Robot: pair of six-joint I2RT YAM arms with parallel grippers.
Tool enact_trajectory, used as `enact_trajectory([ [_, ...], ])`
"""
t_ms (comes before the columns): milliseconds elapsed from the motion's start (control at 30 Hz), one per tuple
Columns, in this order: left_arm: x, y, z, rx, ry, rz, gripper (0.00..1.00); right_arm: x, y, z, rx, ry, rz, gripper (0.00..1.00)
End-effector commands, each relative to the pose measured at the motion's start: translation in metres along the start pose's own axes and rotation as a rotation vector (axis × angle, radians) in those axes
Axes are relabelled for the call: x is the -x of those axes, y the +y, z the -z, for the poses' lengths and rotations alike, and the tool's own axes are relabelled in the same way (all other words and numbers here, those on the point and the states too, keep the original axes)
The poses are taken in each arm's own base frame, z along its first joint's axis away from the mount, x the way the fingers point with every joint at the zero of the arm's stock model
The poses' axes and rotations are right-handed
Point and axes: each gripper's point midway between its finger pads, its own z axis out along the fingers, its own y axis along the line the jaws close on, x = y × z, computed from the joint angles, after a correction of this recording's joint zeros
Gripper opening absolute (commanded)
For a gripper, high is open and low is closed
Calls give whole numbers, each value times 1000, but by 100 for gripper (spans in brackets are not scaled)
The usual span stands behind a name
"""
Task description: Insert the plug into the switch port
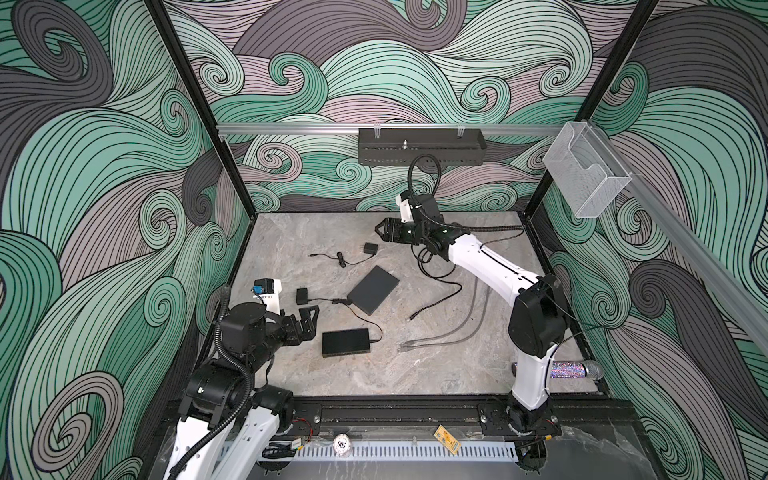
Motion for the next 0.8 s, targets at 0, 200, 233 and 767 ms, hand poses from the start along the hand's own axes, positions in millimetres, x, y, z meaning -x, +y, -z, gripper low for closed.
enact_trajectory([
  [0, 0, 1, 2, 0, -11, 11, 99, -19, 2, -11, 64, 77, 13, 71],
  [200, 1, 3, 3, 12, -16, 12, 99, -40, 3, 5, 65, 98, 98, 100],
  [233, 0, 1, 2, 6, -11, 10, 99, -44, 0, 12, 23, 98, 139, 100],
  [767, -88, -12, -75, -146, 306, 431, 74, -190, 32, 81, 358, 380, -102, 97],
])
